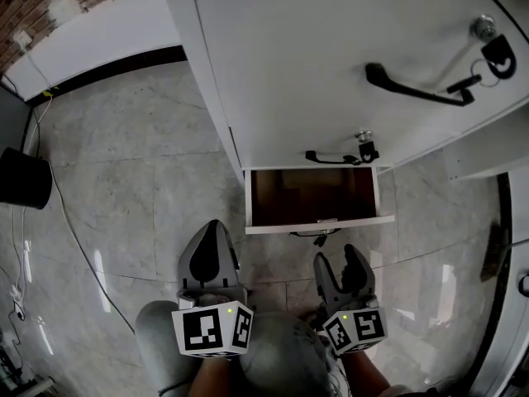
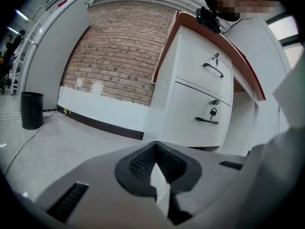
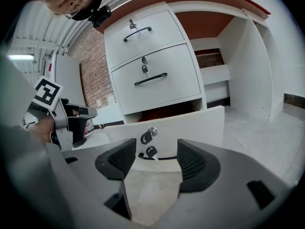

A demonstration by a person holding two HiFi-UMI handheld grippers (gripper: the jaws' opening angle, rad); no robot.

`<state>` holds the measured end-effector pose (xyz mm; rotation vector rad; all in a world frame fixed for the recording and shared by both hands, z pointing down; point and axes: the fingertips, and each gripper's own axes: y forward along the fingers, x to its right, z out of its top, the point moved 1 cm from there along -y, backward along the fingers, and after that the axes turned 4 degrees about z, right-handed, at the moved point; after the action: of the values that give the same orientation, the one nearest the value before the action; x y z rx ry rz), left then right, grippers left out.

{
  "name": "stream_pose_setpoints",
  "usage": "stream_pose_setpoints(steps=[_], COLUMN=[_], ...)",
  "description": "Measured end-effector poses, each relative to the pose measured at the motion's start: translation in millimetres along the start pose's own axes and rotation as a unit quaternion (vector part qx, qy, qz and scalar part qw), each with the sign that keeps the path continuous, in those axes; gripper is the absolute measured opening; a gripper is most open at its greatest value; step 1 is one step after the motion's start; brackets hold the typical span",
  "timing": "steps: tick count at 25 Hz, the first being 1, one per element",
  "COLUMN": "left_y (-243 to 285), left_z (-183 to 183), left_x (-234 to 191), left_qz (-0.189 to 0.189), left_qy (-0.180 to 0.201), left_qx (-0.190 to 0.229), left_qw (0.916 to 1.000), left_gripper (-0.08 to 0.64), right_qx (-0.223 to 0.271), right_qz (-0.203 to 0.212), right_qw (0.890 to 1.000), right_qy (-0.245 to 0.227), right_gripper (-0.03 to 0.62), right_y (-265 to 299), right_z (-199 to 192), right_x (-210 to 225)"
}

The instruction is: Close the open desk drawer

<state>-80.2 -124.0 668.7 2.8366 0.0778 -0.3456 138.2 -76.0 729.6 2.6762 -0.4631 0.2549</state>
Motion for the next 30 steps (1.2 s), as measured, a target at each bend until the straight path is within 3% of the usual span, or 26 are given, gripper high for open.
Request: stream_pose_setpoints(steps=[5,8,12,30], left_y=[-2.6,-5.1,-7.7,-3.9], left_z=[-0.3,1.8,2.6,-3.5], left_x=[-2.8,-1.7,-6.8,-8.3], left_qz=[0.000,0.002,0.010,0.013], left_qy=[-0.018,-0.011,-0.008,-0.010], left_qx=[-0.001,0.004,0.006,-0.003], left_qw=[0.9998,0.9999,0.9999,0.9999], left_gripper=[0.000,0.000,0.000,0.000], right_qx=[0.002,0.011,0.012,0.025], right_qz=[-0.001,-0.022,-0.048,-0.062], right_qw=[1.000,1.000,0.999,0.998], right_qy=[-0.014,-0.018,-0.013,-0.022], right_gripper=[0.288,0.304,0.305,0.305], right_y=[16.1,27.2,34.8,45.2], right_z=[-7.2,-4.5,-5.4,-3.5], right_x=[-4.6,-4.6,-3.1,0.1])
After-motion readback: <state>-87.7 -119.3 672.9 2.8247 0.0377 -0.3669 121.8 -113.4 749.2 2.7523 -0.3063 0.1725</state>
